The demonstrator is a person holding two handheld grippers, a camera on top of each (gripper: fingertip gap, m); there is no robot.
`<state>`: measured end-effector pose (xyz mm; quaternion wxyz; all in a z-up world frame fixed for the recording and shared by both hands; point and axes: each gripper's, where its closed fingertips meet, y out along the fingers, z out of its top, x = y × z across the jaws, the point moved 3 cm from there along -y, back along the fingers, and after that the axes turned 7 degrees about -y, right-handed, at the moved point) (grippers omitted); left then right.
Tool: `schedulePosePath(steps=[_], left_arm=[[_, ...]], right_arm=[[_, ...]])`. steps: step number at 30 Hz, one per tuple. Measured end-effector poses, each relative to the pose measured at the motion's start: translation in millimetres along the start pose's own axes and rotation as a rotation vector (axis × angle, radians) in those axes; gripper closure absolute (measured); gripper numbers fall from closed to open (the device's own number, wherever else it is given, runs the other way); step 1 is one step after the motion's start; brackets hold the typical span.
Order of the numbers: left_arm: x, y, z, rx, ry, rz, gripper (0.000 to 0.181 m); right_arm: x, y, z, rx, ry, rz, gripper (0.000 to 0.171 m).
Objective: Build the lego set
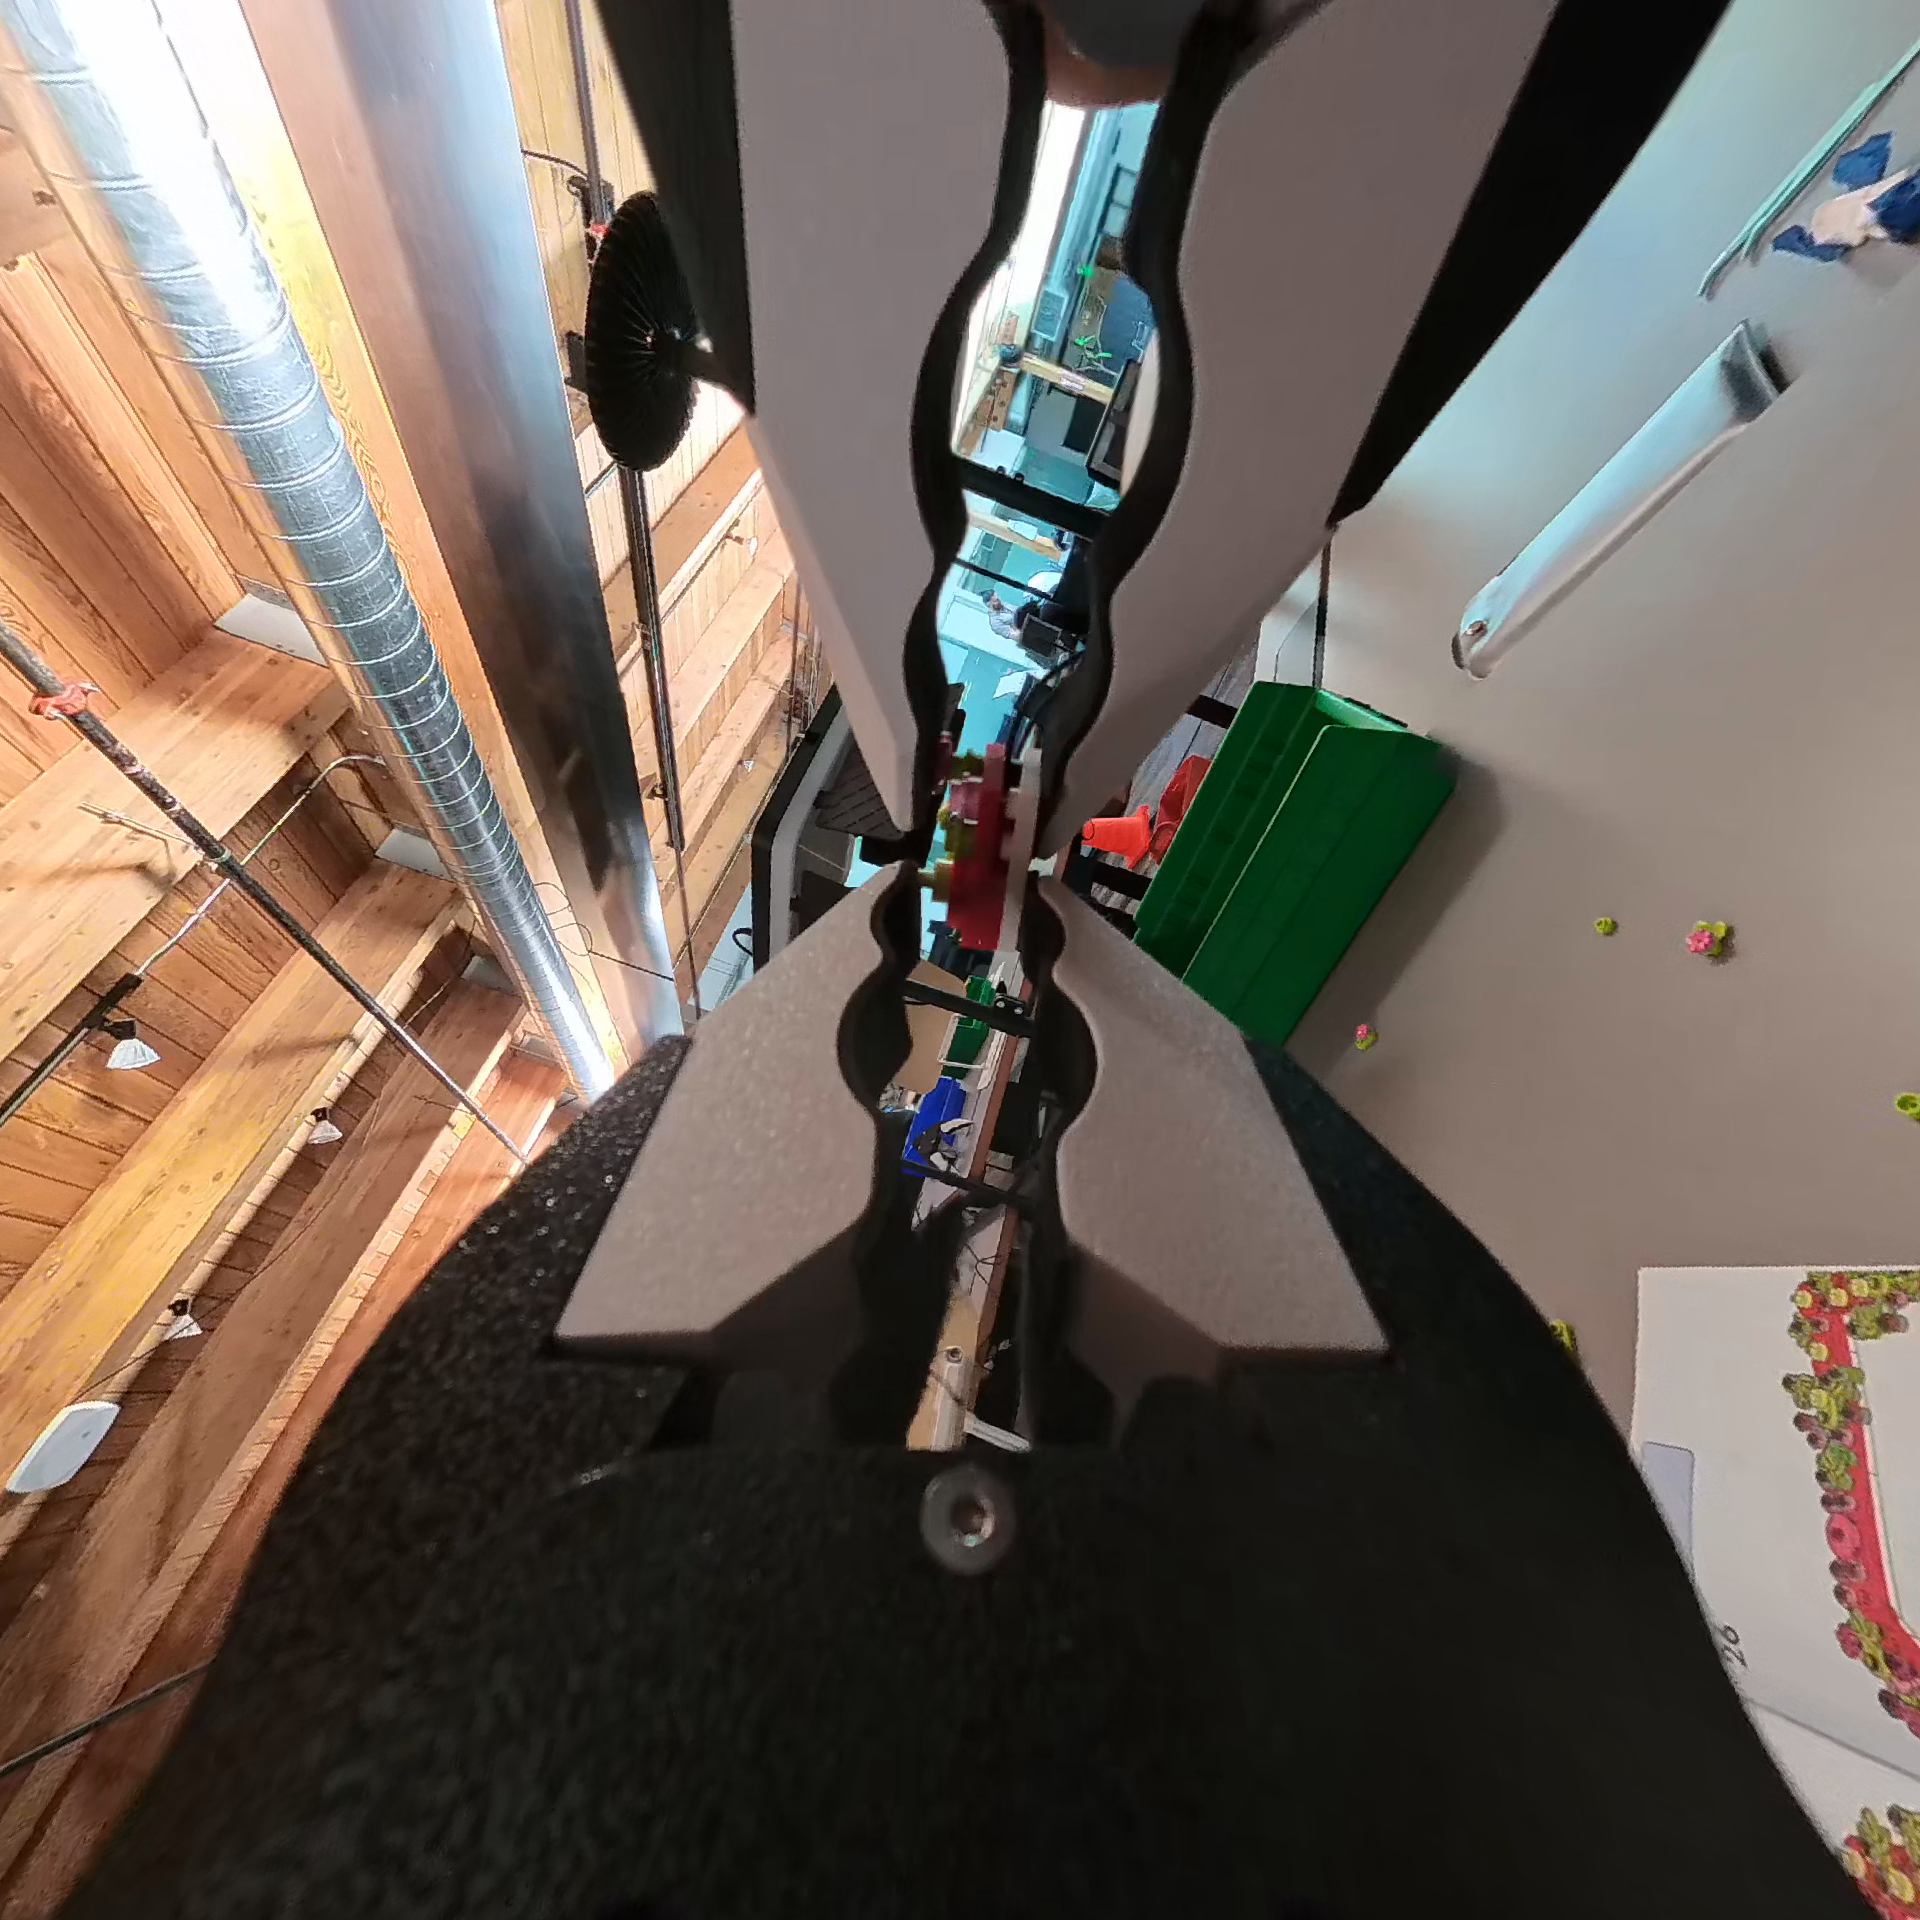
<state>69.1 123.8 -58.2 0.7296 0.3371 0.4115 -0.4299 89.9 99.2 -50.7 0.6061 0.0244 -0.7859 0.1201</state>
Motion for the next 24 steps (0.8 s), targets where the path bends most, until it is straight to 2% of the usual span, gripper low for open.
schedulePosePath(steps=[1,9,15,20,24], left_arm=[[1.1,0.7,-0.2,-0.003,0.003,-0.005,0.165],[6.9,5.6,-1.6,-0.014,0.036,-0.011,0.164],[10.8,11.5,-4.0,-0.035,0.081,0.011,0.165],[10.7,10.4,-0.3,0.002,0.088,0.017,0.165],[11.8,11.2,0.0,0.008,0.071,0.008,0.165]], right_arm=[[-0.9,0.2,-0.6,-0.001,0.0,0.007,0.155],[-6.6,1.4,-5.3,0.005,0.06,0.038,0.154],[-12.7,4.9,-10.6,-0.054,0.051,0.027,0.153],[-12.1,1.6,-10.8,0.004,0.129,0.034,0.152],[-13.2,0.1,-10.6,-0.008,0.09,0.015,0.153]])
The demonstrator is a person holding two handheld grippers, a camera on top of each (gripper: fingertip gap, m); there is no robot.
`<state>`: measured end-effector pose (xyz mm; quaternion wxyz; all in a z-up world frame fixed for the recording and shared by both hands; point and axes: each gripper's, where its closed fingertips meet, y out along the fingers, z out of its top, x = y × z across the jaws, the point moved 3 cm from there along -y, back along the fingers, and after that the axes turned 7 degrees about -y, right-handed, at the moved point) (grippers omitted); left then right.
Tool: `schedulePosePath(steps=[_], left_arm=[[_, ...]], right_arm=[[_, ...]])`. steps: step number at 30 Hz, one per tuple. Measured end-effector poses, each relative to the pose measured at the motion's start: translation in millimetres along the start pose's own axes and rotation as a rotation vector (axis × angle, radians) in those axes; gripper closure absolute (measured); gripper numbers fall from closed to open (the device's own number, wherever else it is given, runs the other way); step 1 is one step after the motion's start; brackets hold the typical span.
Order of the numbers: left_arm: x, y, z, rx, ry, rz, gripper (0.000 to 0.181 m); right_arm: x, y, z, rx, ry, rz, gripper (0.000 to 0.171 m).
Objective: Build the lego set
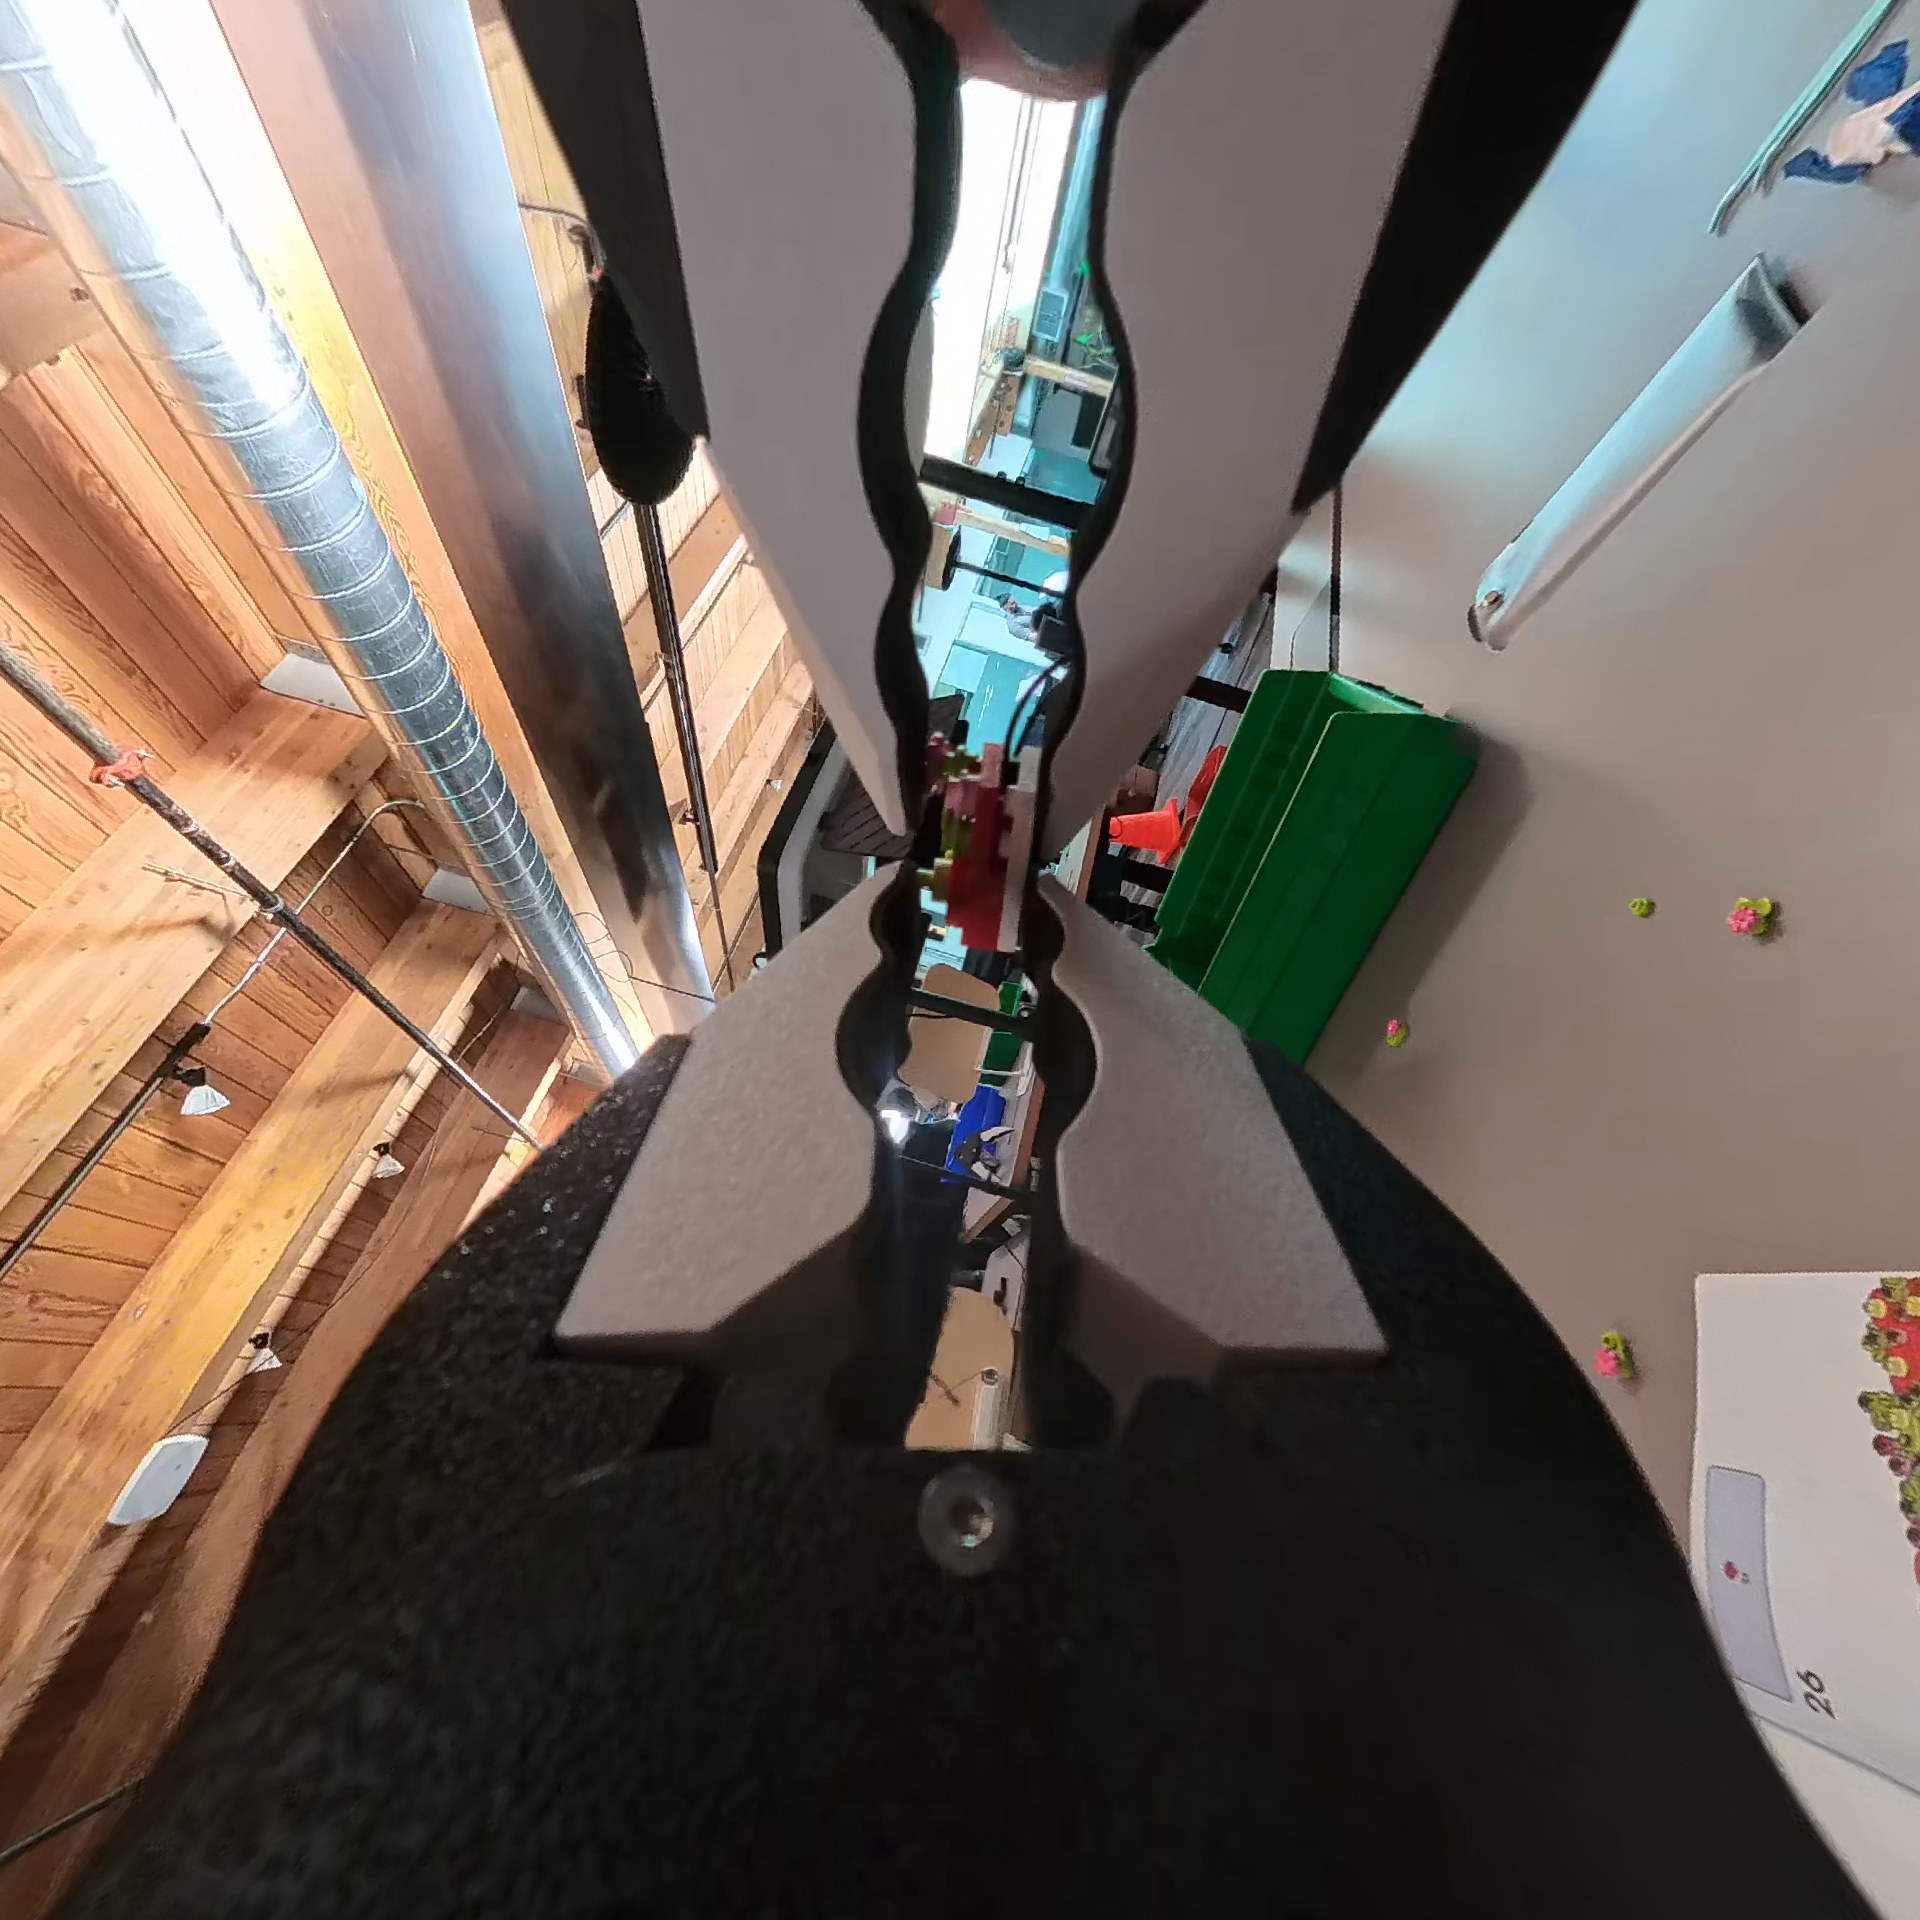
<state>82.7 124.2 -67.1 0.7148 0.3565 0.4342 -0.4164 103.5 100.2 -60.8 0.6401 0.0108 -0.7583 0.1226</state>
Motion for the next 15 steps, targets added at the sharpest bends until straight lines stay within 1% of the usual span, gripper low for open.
schedulePosePath(steps=[4,8,11,15], left_arm=[[0.2,1.6,-0.1,-0.021,-0.021,0.001,0.164],[1.9,3.8,0.1,-0.066,-0.005,0.012,0.164],[3.1,4.7,0.8,-0.056,-0.021,0.004,0.165],[4.6,5.4,0.6,-0.05,0.003,0.012,0.165]], right_arm=[[-0.3,0.5,-1.0,-0.026,-0.022,-0.014,0.154],[-1.9,1.5,-2.7,-0.108,-0.052,-0.006,0.154],[-2.5,0.9,-3.5,-0.135,-0.035,0.013,0.155],[-3.5,0.7,-3.9,-0.144,-0.037,0.017,0.155]])
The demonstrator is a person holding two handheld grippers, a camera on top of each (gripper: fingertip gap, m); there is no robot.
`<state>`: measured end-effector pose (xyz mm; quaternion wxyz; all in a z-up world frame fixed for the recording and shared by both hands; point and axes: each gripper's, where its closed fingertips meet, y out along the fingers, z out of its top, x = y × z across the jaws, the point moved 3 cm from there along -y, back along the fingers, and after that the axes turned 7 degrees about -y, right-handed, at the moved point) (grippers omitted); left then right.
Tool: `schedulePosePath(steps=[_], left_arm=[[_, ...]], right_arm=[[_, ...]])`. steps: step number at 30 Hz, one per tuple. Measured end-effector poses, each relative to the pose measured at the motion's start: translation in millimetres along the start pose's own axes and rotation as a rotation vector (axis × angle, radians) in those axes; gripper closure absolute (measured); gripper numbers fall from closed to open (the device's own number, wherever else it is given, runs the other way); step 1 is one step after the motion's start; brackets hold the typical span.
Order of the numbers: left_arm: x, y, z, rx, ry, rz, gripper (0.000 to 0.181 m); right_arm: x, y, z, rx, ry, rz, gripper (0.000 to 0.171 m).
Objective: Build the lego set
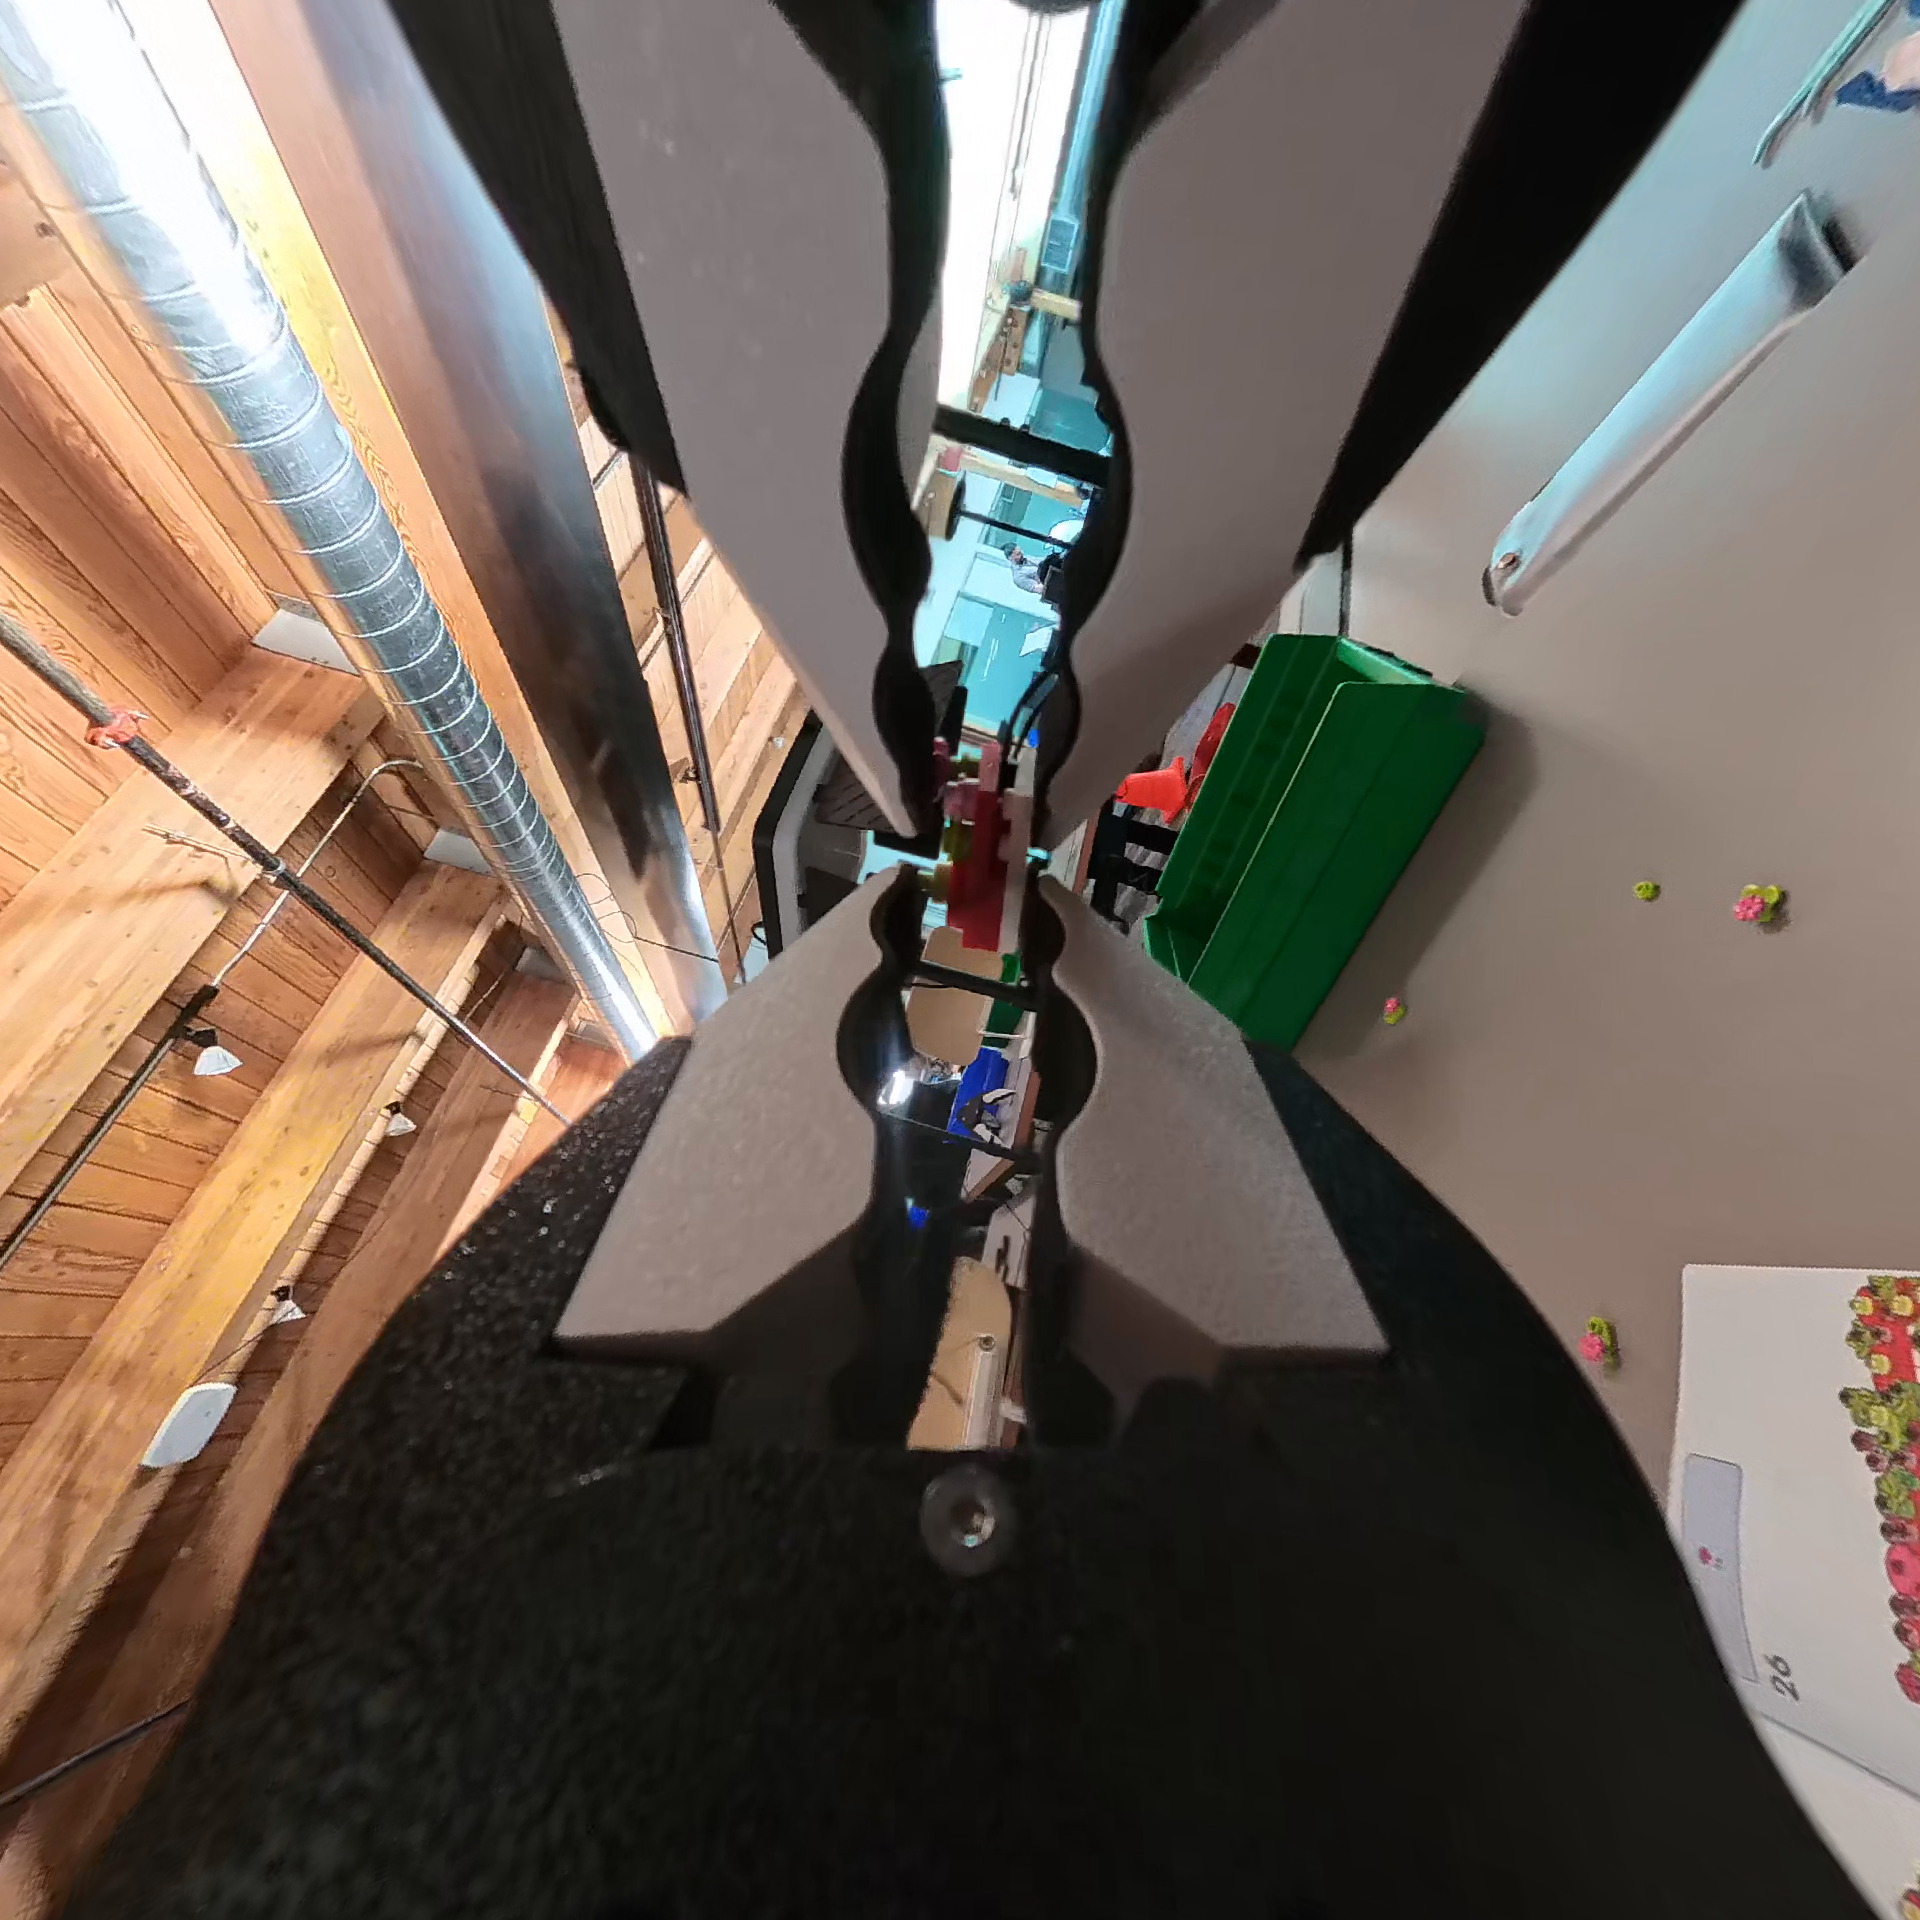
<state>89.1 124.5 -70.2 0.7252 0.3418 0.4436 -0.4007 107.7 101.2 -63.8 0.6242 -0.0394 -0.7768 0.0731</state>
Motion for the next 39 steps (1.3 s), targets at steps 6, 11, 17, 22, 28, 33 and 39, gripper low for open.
schedulePosePath(steps=[6,11,17,22,28,33,39], left_arm=[[7.5,4.9,-2.0,0.001,0.005,-0.029,0.164],[8.1,4.6,-2.9,-0.003,0.012,-0.038,0.165],[7.8,4.0,-3.1,0.006,0.021,-0.034,0.165],[8.6,3.4,0.5,0.046,0.047,-0.017,0.165],[10.0,7.4,-0.6,0.11,0.189,0.112,0.165],[19.5,18.1,-12.1,0.119,0.311,0.209,0.164],[40.8,31.5,-35.0,0.113,0.484,0.28,0.164]], right_arm=[[-7.0,2.3,-4.3,0.001,0.012,0.038,0.155],[-8.4,2.9,-4.7,0.049,0.089,0.054,0.153],[-6.2,2.3,-4.7,0.054,0.09,0.03,0.149],[-1.6,-1.8,-6.3,0.067,0.086,-0.008,0.135],[4.2,-19.4,-19.6,0.1,0.03,-0.142,0.117],[-22.4,-21.4,-45.0,0.175,0.13,-0.127,0.109],[-102.3,10.8,-69.6,0.438,0.333,-0.13,0.117]])
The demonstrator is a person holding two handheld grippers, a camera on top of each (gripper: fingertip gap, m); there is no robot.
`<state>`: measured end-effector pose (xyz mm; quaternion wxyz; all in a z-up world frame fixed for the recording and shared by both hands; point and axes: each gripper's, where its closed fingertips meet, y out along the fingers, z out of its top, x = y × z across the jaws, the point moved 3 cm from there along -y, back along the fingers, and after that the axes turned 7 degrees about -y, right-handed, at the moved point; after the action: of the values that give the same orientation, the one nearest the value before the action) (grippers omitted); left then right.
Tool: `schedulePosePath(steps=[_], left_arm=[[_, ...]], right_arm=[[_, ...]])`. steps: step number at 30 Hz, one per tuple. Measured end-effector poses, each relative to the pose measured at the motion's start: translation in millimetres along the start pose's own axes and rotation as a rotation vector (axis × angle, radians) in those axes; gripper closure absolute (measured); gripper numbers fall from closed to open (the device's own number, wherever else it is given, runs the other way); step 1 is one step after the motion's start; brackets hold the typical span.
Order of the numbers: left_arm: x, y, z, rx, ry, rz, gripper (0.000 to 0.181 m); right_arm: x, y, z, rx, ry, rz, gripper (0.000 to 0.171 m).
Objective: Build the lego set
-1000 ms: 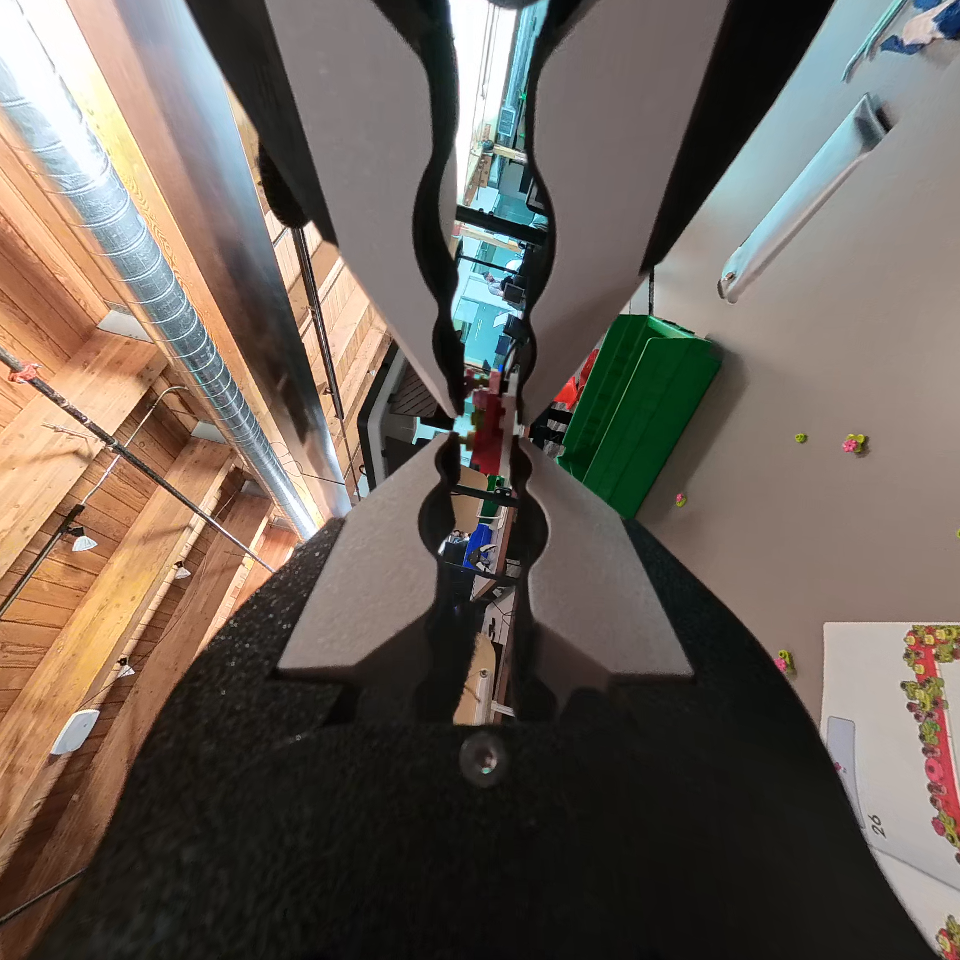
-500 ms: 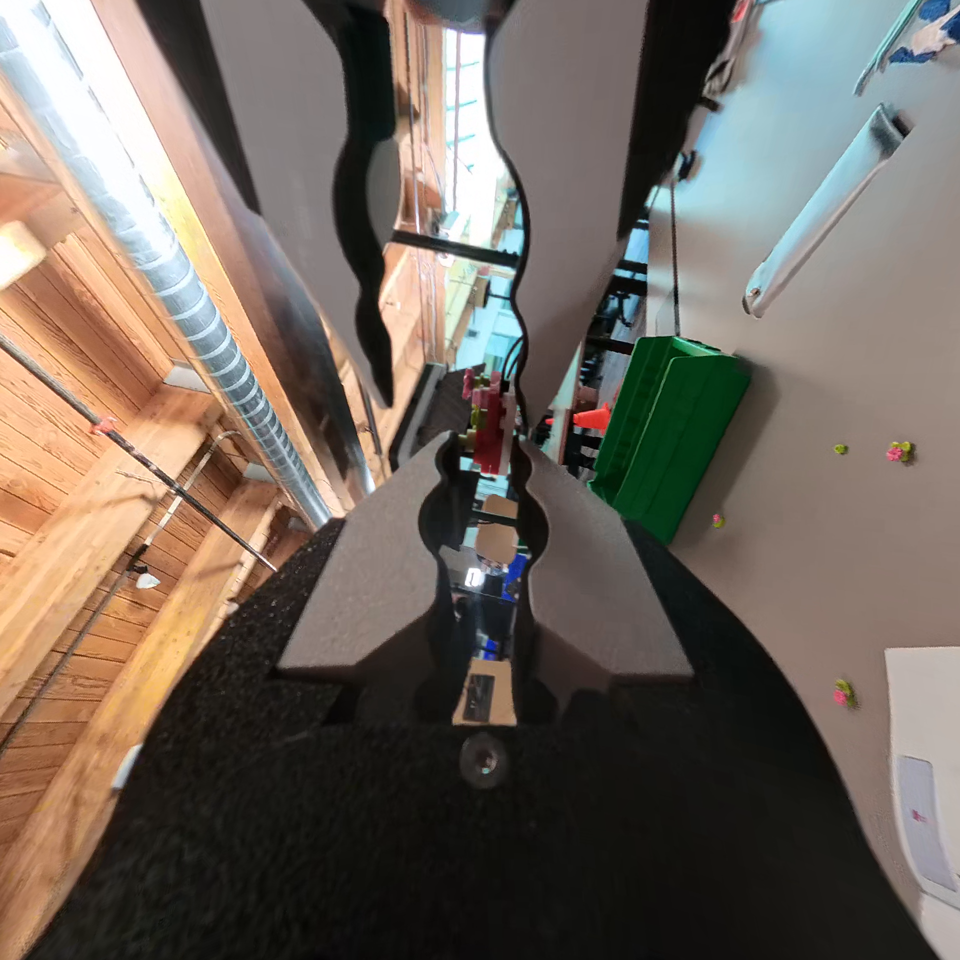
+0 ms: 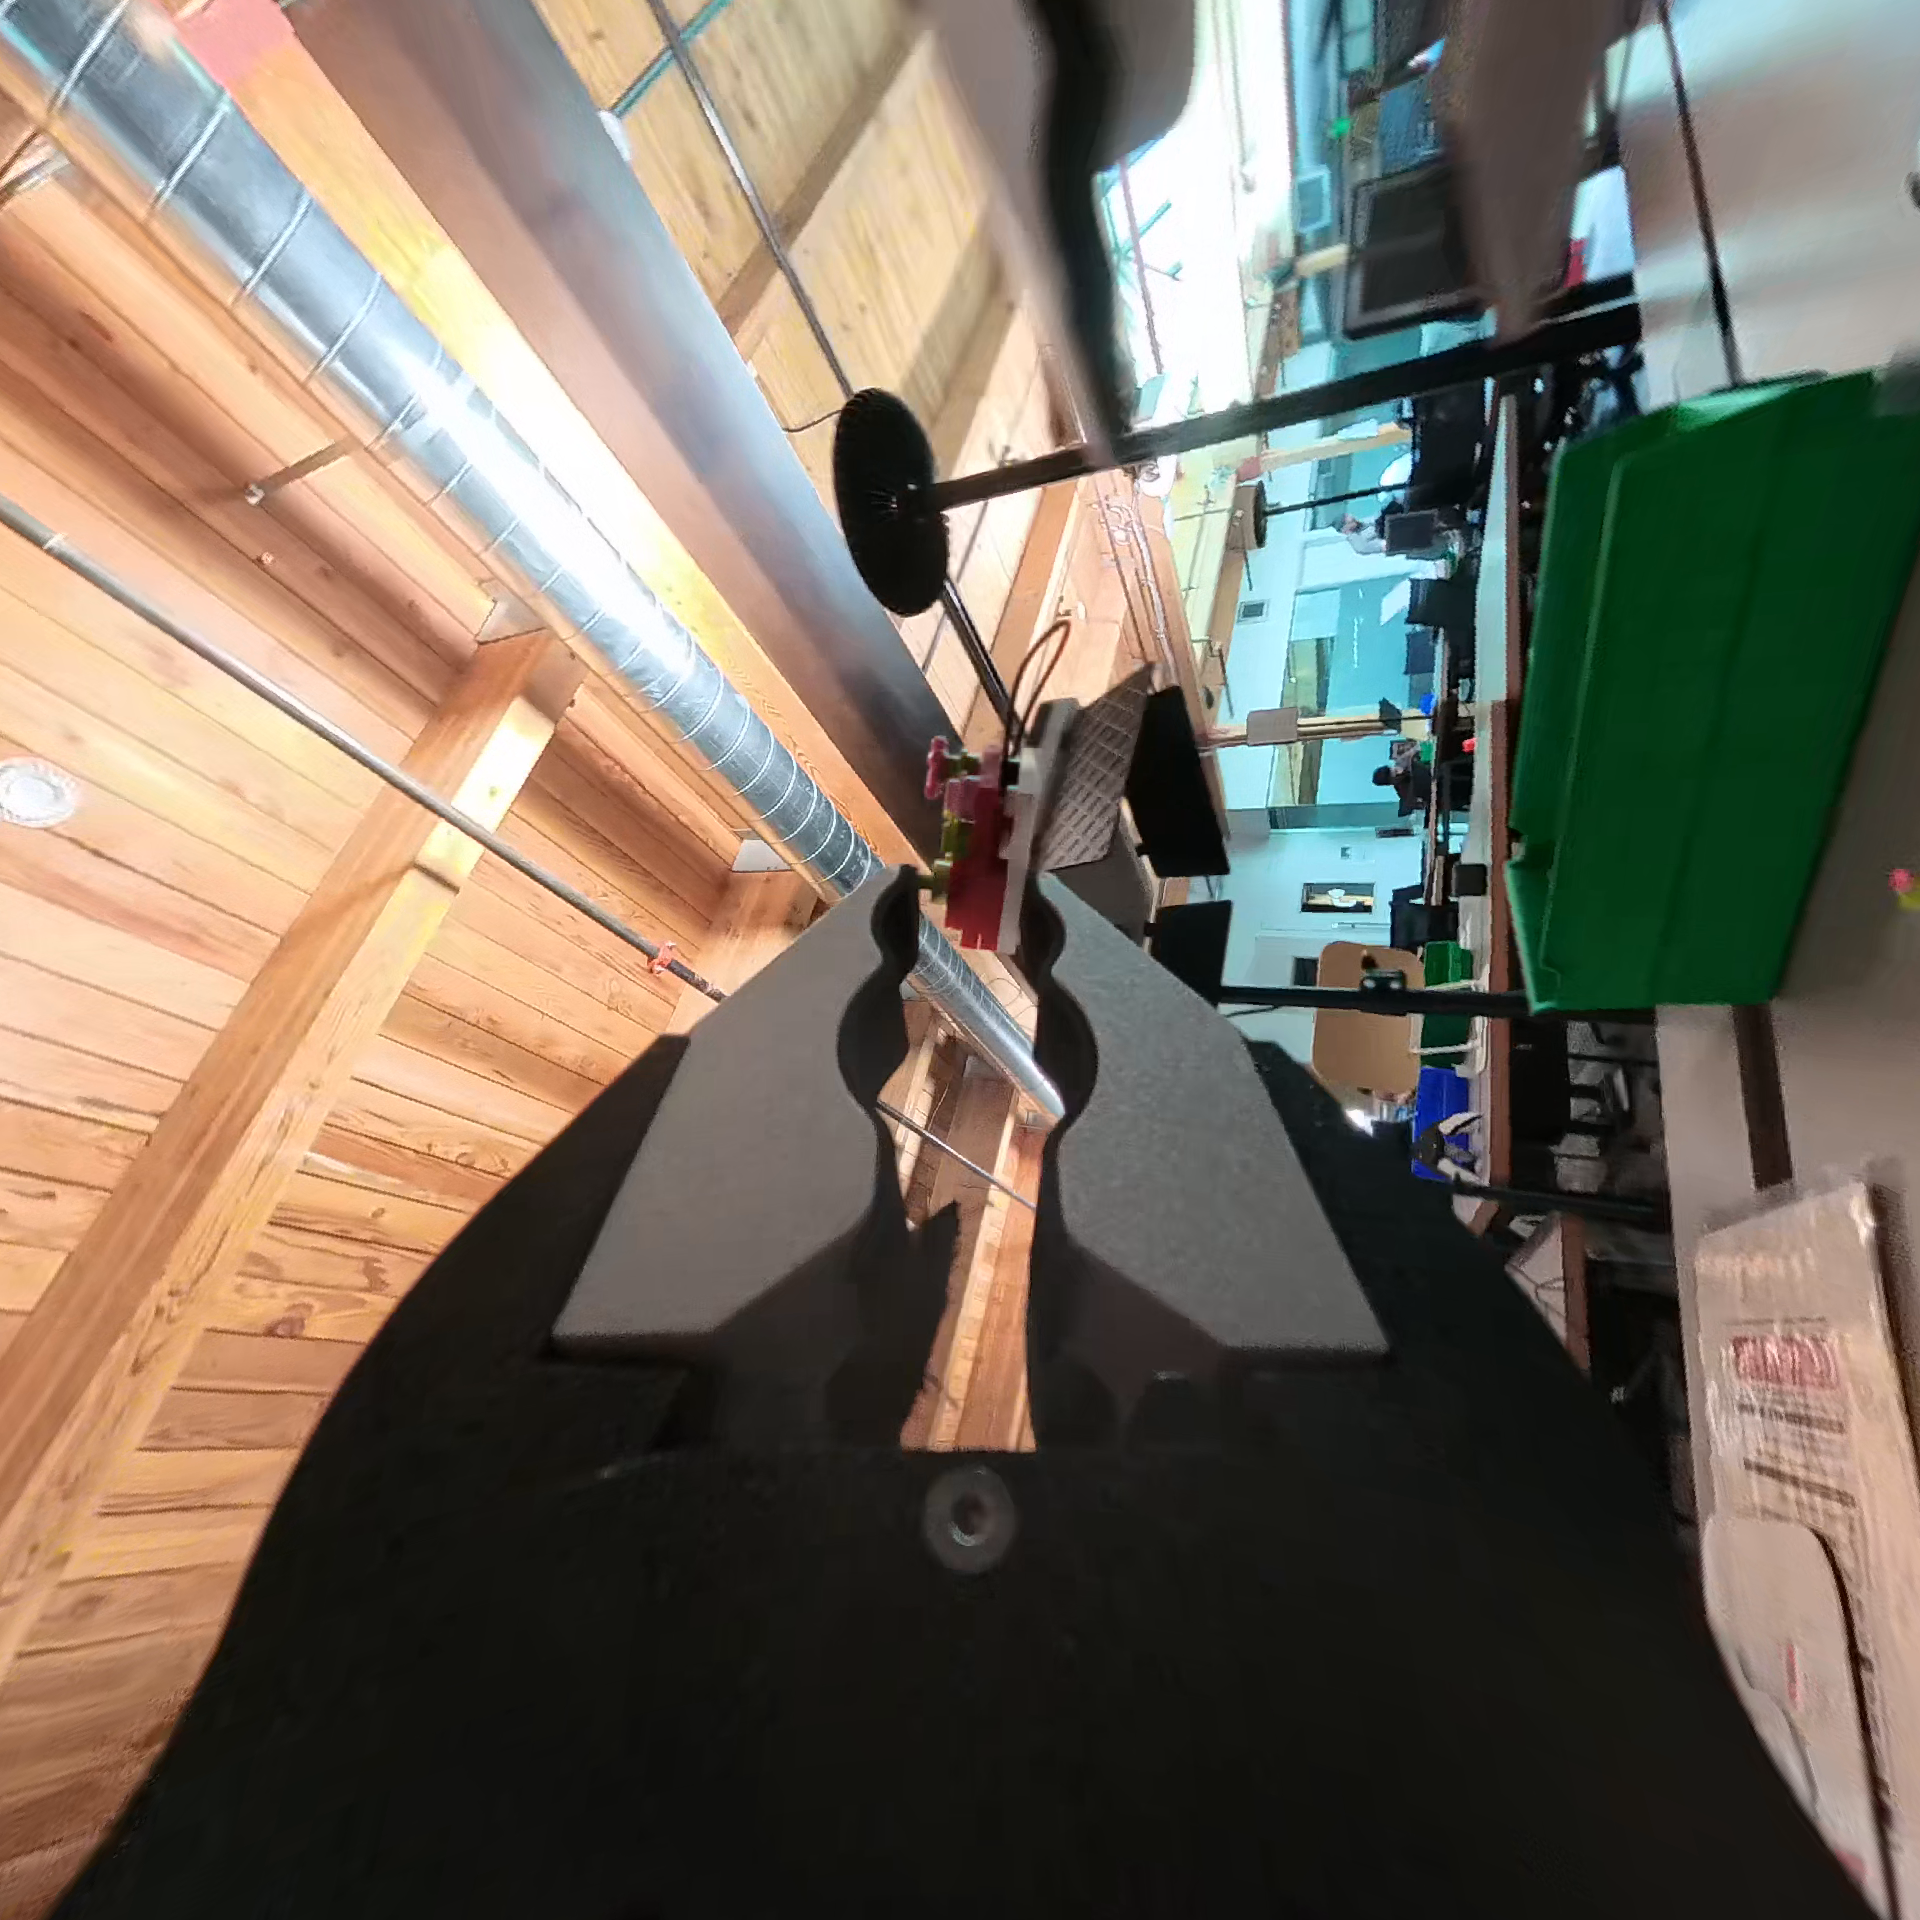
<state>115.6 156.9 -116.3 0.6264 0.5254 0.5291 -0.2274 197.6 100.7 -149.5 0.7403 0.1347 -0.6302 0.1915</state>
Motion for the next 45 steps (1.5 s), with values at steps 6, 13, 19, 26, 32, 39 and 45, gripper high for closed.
schedulePosePath(steps=[6,13,19,26,32,39,45], left_arm=[[57.6,1.2,-5.9,-0.019,0.01,-0.179,0.164],[115.6,-25.4,-5.5,-0.116,-0.104,-0.41,0.164],[135.2,-30.4,11.5,-0.136,-0.317,-0.425,0.164],[130.9,-32.1,36.5,-0.019,-0.716,-0.477,0.163],[130.0,-32.4,44.1,0.028,-0.87,-0.508,0.163],[127.1,-33.4,44.5,0.05,-0.951,-0.524,0.163],[135.8,-36.2,44.2,0.034,-0.967,-0.567,0.163]], right_arm=[[-70.9,19.1,-100.4,-0.006,0.583,-0.011,0.123],[-116.1,38.2,-161.4,-0.034,0.797,0.331,0.139],[-105.8,40.9,-115.7,0.389,0.885,0.63,0.136],[-90.5,34.7,-61.6,0.608,0.383,0.469,0.123],[-84.8,29.1,-35.1,0.709,0.226,0.403,0.146],[-89.8,29.9,-37.3,0.711,0.205,0.414,0.157],[-98.4,31.0,-38.7,0.675,0.218,0.458,0.158]])
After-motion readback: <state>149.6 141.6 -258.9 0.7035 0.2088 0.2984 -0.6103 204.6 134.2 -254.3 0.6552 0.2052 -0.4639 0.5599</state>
